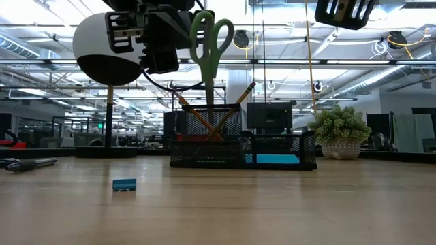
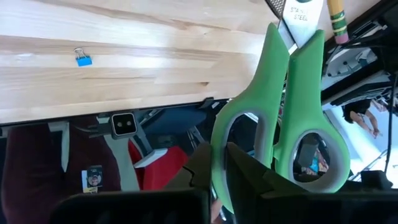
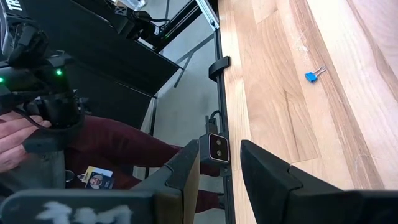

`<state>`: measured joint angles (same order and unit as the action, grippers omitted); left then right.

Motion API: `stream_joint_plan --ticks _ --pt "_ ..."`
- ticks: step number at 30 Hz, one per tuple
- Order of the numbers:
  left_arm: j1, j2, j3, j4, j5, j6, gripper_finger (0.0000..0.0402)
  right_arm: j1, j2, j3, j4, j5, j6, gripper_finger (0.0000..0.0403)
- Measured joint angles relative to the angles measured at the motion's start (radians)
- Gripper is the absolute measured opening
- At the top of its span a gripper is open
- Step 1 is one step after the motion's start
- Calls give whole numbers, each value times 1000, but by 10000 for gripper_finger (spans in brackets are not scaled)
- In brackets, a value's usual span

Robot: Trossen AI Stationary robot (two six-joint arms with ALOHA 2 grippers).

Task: Pick and place office supplies into organizer
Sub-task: Put the green scissors into the desk organizer

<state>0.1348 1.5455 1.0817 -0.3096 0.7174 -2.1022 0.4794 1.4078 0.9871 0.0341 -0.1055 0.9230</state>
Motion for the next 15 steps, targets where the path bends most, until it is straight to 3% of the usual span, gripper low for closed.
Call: stream_joint_plan --ticks 15 --pt "59 0 0 1 -1 44 33 0 0 0 0 0 0 105"
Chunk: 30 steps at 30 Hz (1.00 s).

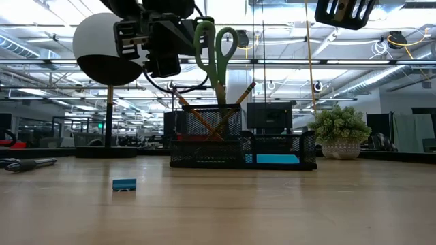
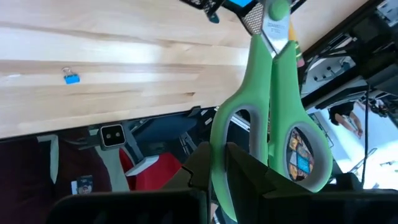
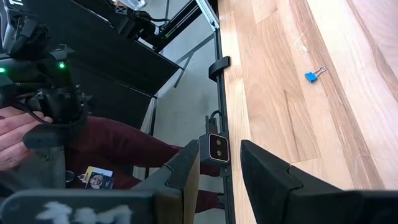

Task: Pick and place office supplies into organizer
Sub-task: Put the green scissors into the desk organizer

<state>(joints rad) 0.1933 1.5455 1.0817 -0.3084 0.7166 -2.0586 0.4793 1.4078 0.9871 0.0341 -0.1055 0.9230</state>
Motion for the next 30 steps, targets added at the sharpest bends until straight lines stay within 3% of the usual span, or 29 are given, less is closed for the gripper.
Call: stream_joint_plan --ticks 30 --pt "54 -1 0 -77 -46 127 37 0 1 0 0 0 0 105"
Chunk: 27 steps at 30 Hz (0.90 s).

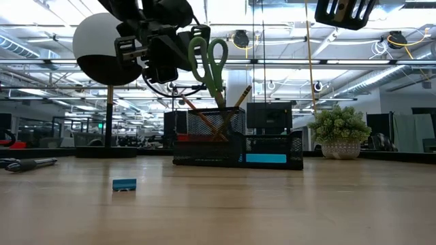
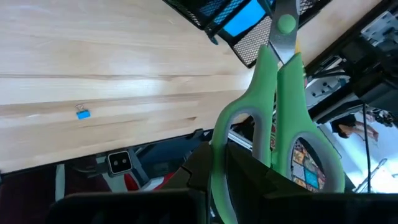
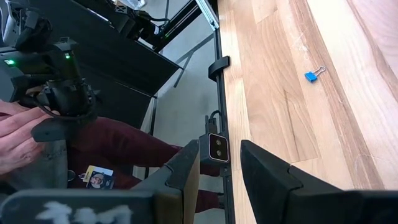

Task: Pick and place office supplies into organizer
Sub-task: Put the green scissors into the desk organizer

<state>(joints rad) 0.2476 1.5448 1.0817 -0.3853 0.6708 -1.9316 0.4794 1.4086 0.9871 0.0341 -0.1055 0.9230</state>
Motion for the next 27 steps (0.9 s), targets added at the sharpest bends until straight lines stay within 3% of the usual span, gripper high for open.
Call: stream_joint_plan --ticks 11,27 --pt "11 0 0 21 -14 -3 81 0 0 0 0 0 0 105" --pt "43 0 0 225 -18 22 83 0 0 0 0 0 0 105"
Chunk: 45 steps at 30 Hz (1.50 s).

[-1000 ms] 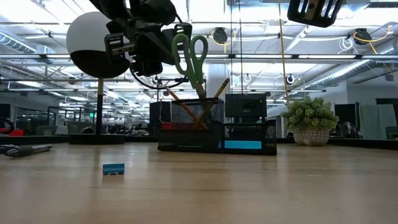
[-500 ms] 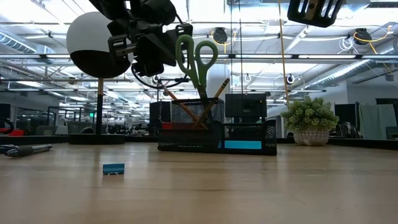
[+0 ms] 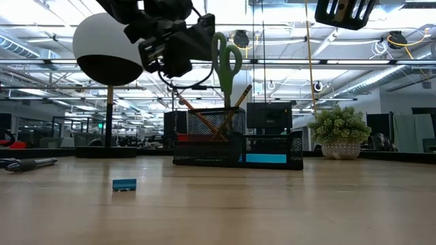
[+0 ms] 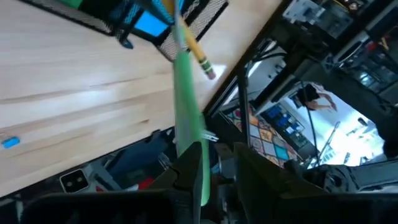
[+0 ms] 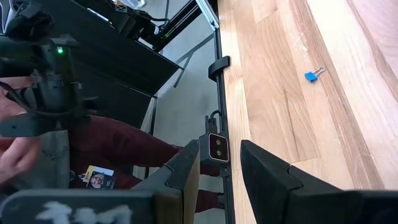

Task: Pick and place office supplies into organizer
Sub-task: Put the green scissors into the desk organizer

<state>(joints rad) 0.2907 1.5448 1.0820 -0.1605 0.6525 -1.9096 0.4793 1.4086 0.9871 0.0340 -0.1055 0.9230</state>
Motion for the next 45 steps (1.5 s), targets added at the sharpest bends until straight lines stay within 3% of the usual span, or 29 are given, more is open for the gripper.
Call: stream_joint_plan --ticks 11,17,23,28,37,45 --pt "56 0 0 24 -54 92 81 0 0 0 0 0 0 105" --pt "64 -38 0 132 -34 274 81 0 0 0 0 0 0 105" --pt "21 -128 0 126 -20 614 81 0 0 0 0 0 0 105" --pt "-85 -208 0 124 -33 820 81 0 0 0 0 0 0 105" --pt "-391 -276 0 103 -169 1114 81 0 0 0 0 0 0 105" --pt "-631 -231 0 -34 -518 1352 81 0 0 0 0 0 0 105"
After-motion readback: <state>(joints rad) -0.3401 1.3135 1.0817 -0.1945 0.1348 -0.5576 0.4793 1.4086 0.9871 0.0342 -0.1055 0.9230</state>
